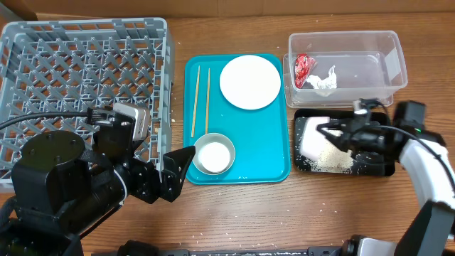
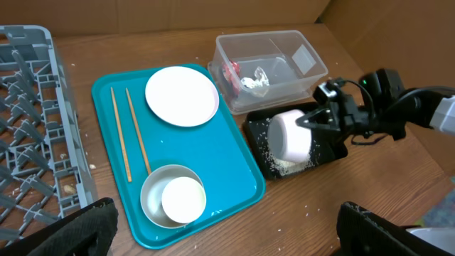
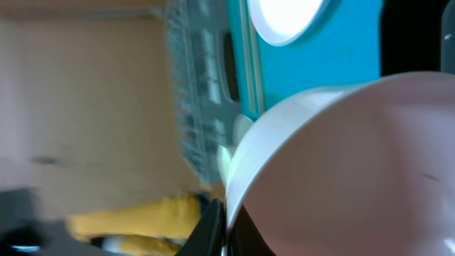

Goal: Sort waste into correct bins and load items into the dishwasher
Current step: 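Place the emptied pink bowl back on the teal tray with the right gripper, then grasp the white cup from the grey bowl with the right gripper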

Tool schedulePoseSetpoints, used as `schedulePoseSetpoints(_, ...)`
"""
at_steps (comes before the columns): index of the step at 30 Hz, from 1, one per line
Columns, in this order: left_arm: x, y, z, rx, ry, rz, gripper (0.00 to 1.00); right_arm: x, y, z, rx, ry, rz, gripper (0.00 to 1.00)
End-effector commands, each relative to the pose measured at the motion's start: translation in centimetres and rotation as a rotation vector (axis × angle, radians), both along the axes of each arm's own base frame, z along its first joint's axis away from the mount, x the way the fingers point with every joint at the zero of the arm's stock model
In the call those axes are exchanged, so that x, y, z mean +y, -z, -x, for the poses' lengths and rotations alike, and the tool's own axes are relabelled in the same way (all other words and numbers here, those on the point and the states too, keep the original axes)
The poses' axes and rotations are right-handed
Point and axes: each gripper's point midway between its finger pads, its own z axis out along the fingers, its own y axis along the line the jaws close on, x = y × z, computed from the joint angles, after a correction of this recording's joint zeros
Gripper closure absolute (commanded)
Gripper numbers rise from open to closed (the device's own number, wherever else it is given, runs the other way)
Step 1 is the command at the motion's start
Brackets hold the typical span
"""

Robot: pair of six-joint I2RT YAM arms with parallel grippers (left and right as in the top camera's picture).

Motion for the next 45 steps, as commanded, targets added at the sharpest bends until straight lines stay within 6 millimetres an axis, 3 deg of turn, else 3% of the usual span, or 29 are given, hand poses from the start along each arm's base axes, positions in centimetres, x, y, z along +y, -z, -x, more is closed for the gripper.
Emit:
schedulePoseSetpoints(1, 0.0, -0.1, 0.0, -0.017, 0.013, -0.018, 0.0, 2.7, -0.7, -0.5, -0.123, -0.086, 0.311, 0.96)
schedulePoseSetpoints(6, 0.0, -0.1, 0.0, -0.017, 0.013, -0.018, 0.0, 8.0, 2.3, 0.8, -0.219, -0.231, 0.678, 0.96)
schedulePoseSetpoints(13, 0.0, -0.1, 0.0, -0.017, 0.013, -0.018, 0.0, 11.7, 6.3, -0.2, -0.396, -0.239, 1.101, 0.96)
schedulePoseSetpoints(16, 0.0, -0.1, 0.0, -0.017, 0.013, -0.018, 0.0, 12.2, 7.1, -0.6, -0.42, -0.236, 1.154, 0.96)
schedulePoseSetpoints(21, 0.0, -0.1, 0.0, -0.017, 0.013, -0.018, 0.0, 13.4, 7.2, -0.3, -0.422, -0.259, 1.091, 0.96)
schedulePoseSetpoints(22, 0.0, -0.1, 0.0, -0.017, 0.013, -0.018, 0.0, 13.6, 7.2, -0.2, -0.42, -0.266, 1.08, 0.84)
schedulePoseSetpoints(23, 0.0, -0.1, 0.0, -0.017, 0.013, -0.018, 0.0, 13.9, 7.2, 0.0, -0.417, -0.279, 1.062, 0.64)
schedulePoseSetpoints(25, 0.0, -0.1, 0.0, -0.017, 0.013, -0.018, 0.0, 14.5, 6.7, 0.6, -0.406, -0.31, 1.021, 0.56)
schedulePoseSetpoints(28, 0.0, -0.1, 0.0, -0.017, 0.013, -0.018, 0.0, 14.7, 4.3, 0.8, -0.413, -0.311, 1.0, 0.46)
schedulePoseSetpoints(34, 0.0, -0.1, 0.0, -0.017, 0.013, -0.018, 0.0, 14.3, -3.6, 1.2, -0.446, -0.23, 0.942, 0.29)
schedulePoseSetpoints(39, 0.0, -0.1, 0.0, -0.017, 0.013, -0.018, 0.0, 13.8, -9.2, 1.7, -0.531, -0.161, 0.875, 0.25)
schedulePoseSetpoints(42, 0.0, -0.1, 0.0, -0.017, 0.013, -0.018, 0.0, 14.5, -10.3, 2.3, -0.552, -0.177, 0.81, 0.26)
schedulePoseSetpoints(45, -0.5, -0.2, 0.3, 0.013, 0.013, 0.031, 0.0, 15.4, -9.4, 3.1, -0.507, -0.233, 0.77, 0.26)
